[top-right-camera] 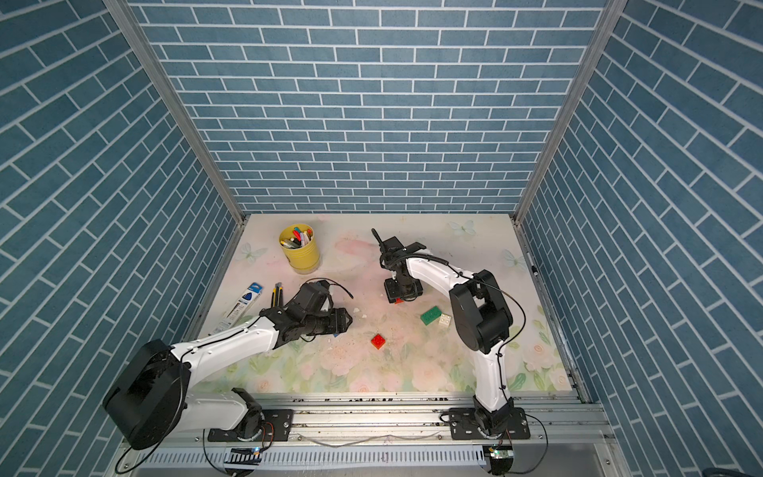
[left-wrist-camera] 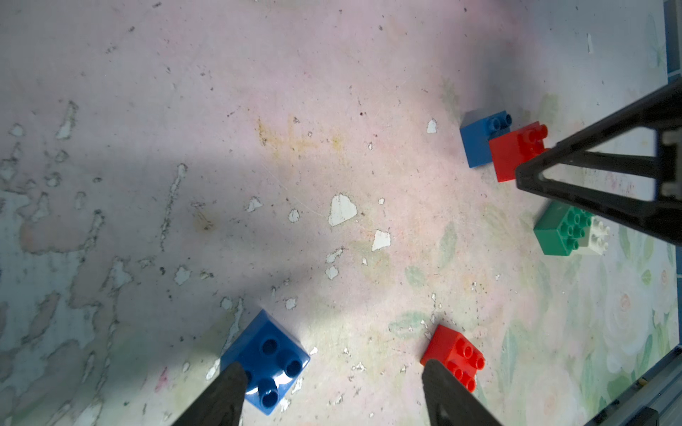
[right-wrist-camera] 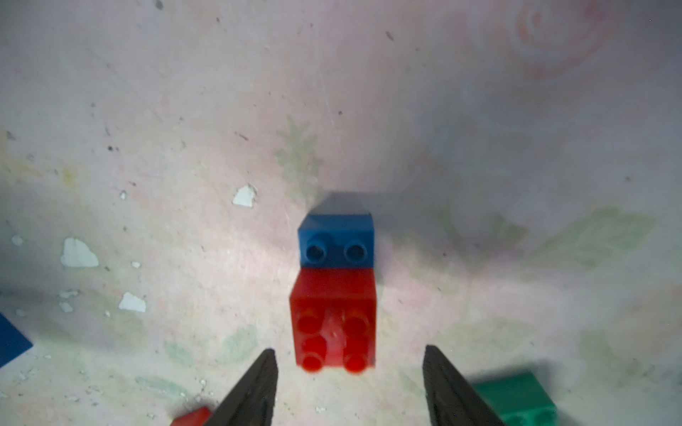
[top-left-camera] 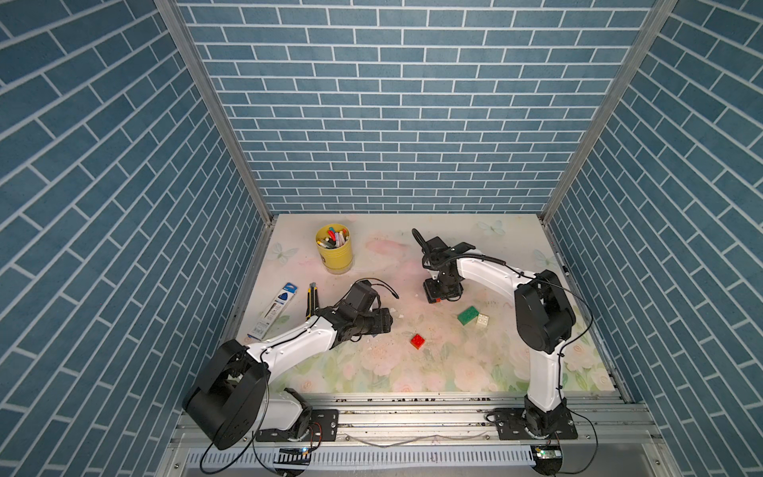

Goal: Assemble the letter y with lego
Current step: Move the lego brick at the center of the board.

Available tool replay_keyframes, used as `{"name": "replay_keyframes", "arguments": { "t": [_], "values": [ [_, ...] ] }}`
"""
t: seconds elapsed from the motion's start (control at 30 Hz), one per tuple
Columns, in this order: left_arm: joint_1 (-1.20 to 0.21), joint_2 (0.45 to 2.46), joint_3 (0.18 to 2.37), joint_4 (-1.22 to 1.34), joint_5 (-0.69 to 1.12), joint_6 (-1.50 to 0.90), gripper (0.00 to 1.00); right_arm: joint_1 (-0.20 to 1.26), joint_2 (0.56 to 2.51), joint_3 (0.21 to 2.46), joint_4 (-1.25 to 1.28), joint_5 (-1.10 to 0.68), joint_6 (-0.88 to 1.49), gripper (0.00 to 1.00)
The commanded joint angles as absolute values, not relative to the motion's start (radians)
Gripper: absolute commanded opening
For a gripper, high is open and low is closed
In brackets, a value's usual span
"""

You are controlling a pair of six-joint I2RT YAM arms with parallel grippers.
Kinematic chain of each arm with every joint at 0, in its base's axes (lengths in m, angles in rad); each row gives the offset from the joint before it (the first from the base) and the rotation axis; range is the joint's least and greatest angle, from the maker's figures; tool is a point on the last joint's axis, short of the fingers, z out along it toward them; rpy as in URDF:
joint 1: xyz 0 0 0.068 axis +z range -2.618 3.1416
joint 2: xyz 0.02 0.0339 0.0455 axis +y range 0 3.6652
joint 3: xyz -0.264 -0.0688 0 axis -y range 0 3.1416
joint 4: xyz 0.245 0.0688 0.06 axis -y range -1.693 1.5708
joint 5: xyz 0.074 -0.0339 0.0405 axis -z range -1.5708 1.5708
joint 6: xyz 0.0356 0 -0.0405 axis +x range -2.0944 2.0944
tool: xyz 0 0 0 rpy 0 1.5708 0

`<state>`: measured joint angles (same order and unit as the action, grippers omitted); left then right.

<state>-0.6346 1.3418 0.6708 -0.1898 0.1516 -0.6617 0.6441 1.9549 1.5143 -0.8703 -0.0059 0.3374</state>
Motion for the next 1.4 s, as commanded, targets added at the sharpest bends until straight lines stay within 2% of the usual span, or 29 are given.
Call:
{"name": "replay_keyframes", "arguments": {
  "t": [0.0, 0.17, 0.33, 0.57, 0.77, 0.93, 1.37],
  "values": [
    [-0.64, 1.348, 0.694, -0.215, 0.151, -0.644, 0.78, 0.619, 1.834, 1.448, -0.857, 0.046, 0.383, 0.64],
    [-0.65, 1.346, 0.694, -0.213, 0.161, -0.642, 0.78, 0.531, 1.759, 1.313, -0.833, 0.096, 0.396, 0.58],
    [-0.673, 1.374, 0.728, -0.21, 0.159, -0.64, 0.78, 0.445, 1.743, 1.236, -0.806, 0.146, 0.394, 0.44],
    [-0.699, 1.409, 0.747, -0.207, 0.152, -0.641, 0.78, 0.372, 1.797, 1.201, -0.74, 0.165, 0.381, 0.41],
    [-0.704, 1.412, 0.745, -0.208, 0.146, -0.641, 0.78, 0.365, 1.858, 1.208, -0.716, 0.175, 0.353, 0.41],
    [-0.704, 1.411, 0.739, -0.208, 0.143, -0.644, 0.78, 0.375, 1.854, 1.184, -0.721, 0.104, 0.351, 0.39],
    [-0.704, 1.43, 0.739, -0.195, 0.149, -0.645, 0.78, 0.563, 1.804, 1.118, -0.786, 0.031, 0.44, 0.38]
  ]
}}
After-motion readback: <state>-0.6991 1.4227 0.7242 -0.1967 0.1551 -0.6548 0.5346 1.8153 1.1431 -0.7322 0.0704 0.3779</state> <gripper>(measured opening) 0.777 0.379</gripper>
